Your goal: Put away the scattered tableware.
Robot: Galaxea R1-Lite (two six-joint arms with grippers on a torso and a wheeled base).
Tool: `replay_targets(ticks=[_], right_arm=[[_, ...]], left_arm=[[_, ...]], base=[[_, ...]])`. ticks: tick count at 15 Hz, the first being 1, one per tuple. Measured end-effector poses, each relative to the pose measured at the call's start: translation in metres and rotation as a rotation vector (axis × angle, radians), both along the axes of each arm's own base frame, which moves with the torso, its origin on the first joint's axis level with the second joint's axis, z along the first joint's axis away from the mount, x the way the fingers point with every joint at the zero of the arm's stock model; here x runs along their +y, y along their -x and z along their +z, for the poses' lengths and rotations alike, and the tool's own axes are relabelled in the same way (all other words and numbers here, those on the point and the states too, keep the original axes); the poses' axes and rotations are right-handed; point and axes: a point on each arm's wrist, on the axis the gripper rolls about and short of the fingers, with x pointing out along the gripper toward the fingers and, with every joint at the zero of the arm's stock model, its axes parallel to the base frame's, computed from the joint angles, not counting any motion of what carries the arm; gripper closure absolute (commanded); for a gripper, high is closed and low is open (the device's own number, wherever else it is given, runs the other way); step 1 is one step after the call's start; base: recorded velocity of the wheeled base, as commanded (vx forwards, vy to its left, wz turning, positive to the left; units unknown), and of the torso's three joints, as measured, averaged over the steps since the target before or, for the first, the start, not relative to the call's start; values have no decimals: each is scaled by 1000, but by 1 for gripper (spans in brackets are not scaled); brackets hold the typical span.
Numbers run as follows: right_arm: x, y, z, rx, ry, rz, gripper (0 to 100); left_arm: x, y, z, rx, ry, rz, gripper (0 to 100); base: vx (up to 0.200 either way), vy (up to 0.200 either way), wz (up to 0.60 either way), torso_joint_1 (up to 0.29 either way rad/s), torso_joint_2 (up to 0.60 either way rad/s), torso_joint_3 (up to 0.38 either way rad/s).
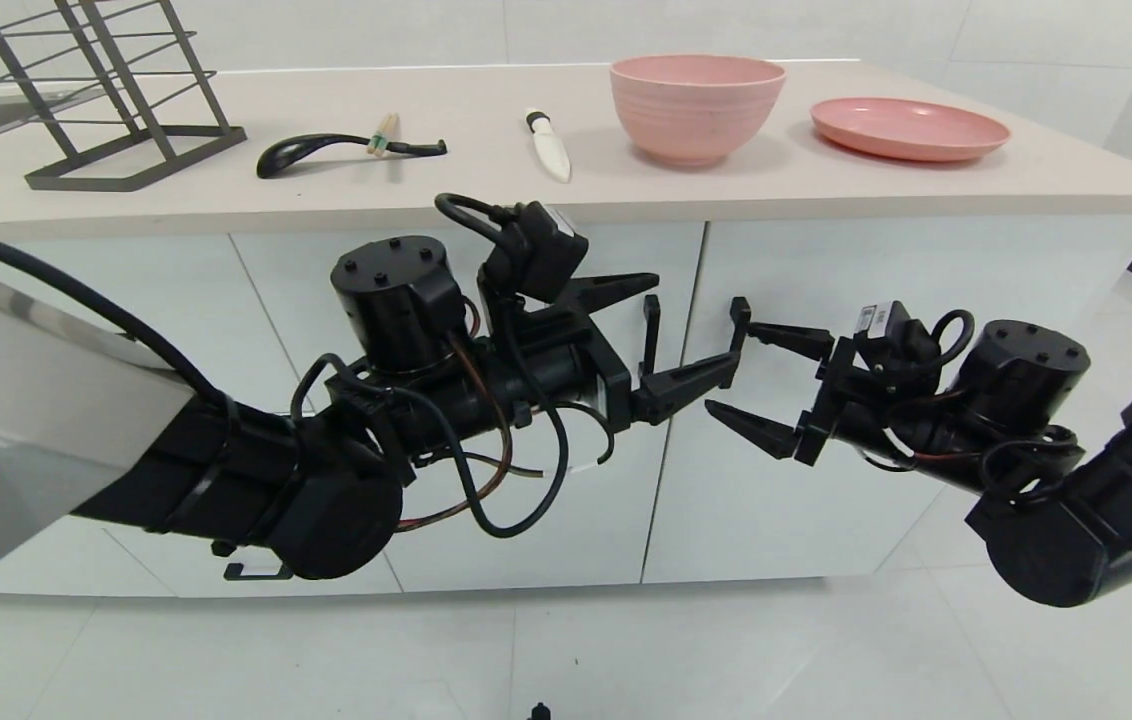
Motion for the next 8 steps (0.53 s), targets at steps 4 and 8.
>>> replay_targets(ticks=[4,8], right_arm=[[4,-10,-5,-11,1,67,0],[11,-12,-7,-16,4,137,0]], left_arm=[[-3,-17,-4,-78,-90,-92,0],[-4,-36,0,-104,-115,-155,0]], base=[[0,0,0,0,0,0],[0,0,0,0,0,0]])
